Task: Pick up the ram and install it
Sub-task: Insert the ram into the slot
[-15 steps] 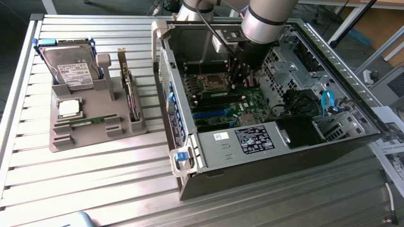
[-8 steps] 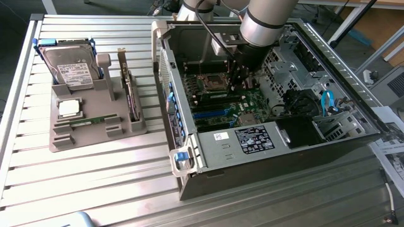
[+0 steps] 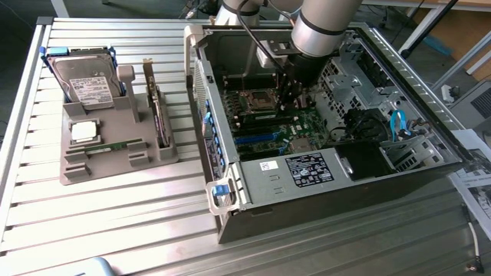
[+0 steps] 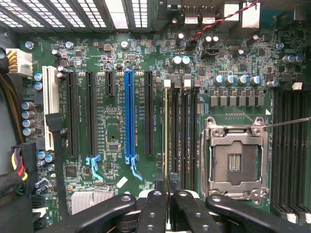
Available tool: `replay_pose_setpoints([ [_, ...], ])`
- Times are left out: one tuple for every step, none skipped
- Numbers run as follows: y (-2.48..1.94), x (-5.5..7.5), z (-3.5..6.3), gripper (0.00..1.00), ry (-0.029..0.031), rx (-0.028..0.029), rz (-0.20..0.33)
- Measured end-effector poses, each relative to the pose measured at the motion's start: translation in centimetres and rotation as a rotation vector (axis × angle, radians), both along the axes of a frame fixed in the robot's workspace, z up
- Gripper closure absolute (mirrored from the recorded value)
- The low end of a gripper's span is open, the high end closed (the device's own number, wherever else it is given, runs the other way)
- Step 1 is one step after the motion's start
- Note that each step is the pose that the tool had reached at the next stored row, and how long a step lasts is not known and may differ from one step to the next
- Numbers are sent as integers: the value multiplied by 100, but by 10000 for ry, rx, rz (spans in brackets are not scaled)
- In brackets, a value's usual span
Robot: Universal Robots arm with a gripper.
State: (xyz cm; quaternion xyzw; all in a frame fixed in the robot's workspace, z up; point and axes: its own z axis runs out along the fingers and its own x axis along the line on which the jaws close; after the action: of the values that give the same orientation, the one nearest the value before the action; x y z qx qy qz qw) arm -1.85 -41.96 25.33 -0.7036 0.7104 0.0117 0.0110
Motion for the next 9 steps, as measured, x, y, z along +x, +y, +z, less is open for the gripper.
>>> replay_pose_setpoints([
  [0, -3, -1, 88, 0, 0, 1],
  [0, -3, 0, 88, 1, 0, 2],
  [0, -3, -1, 88, 0, 0, 3],
  [0, -3, -1, 88, 0, 0, 3],
  [1, -6, -6, 88, -2, 4, 1],
  [3, -7, -13, 88, -2, 6, 0],
  [5, -9, -19, 88, -2, 2, 1],
  [7, -10, -26, 88, -3, 0, 1],
  [9, -11, -32, 88, -4, 1, 1],
])
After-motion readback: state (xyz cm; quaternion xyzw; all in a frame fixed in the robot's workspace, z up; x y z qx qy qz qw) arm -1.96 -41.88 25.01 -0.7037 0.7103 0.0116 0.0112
